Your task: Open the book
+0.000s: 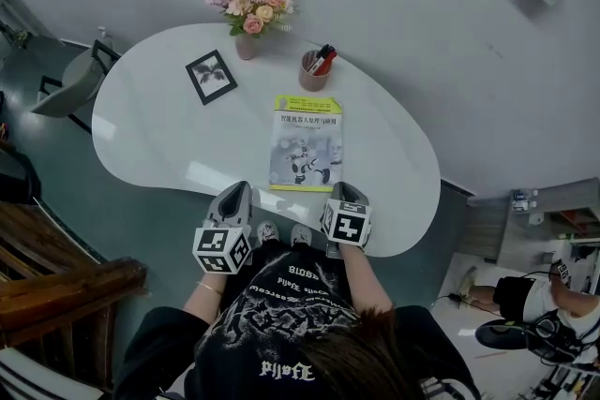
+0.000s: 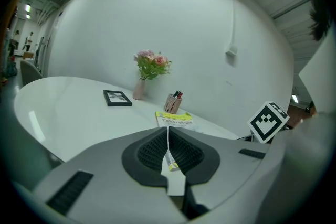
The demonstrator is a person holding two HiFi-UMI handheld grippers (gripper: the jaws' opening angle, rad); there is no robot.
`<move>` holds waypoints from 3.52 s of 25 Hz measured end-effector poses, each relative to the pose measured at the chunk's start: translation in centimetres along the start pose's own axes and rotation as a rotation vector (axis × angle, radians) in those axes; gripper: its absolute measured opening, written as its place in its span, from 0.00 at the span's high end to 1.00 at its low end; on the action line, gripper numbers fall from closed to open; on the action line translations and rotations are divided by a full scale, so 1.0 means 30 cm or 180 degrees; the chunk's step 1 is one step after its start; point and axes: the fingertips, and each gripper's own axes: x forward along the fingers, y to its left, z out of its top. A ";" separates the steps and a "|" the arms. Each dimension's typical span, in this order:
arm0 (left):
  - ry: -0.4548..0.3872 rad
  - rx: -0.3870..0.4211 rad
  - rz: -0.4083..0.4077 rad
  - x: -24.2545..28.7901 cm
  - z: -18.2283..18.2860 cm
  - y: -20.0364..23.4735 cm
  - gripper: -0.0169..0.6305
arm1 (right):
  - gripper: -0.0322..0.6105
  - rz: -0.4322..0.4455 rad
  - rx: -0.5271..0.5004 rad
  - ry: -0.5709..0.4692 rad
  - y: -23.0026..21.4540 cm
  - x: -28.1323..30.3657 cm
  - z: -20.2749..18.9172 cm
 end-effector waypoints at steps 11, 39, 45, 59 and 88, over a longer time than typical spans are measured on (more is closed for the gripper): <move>-0.0005 -0.0006 -0.0038 -0.034 -0.009 -0.005 0.94 | 0.90 -0.0097 -0.0134 -0.0079 0.011 -0.024 0.014; -0.0029 -0.0019 0.0039 -0.053 -0.006 0.005 0.94 | 0.91 0.0358 -0.0222 -0.0363 0.158 -0.081 0.108; 0.0004 0.0000 0.0029 -0.053 -0.012 0.005 0.94 | 0.91 0.0486 -0.0269 -0.0392 0.202 -0.085 0.119; -0.0038 -0.0062 0.0177 -0.094 -0.015 0.064 0.94 | 0.91 0.0905 -0.0633 -0.0463 0.372 -0.092 0.138; -0.0166 -0.0039 0.0448 -0.196 0.014 0.244 0.94 | 0.91 0.1355 -0.1016 -0.0549 0.700 -0.098 0.167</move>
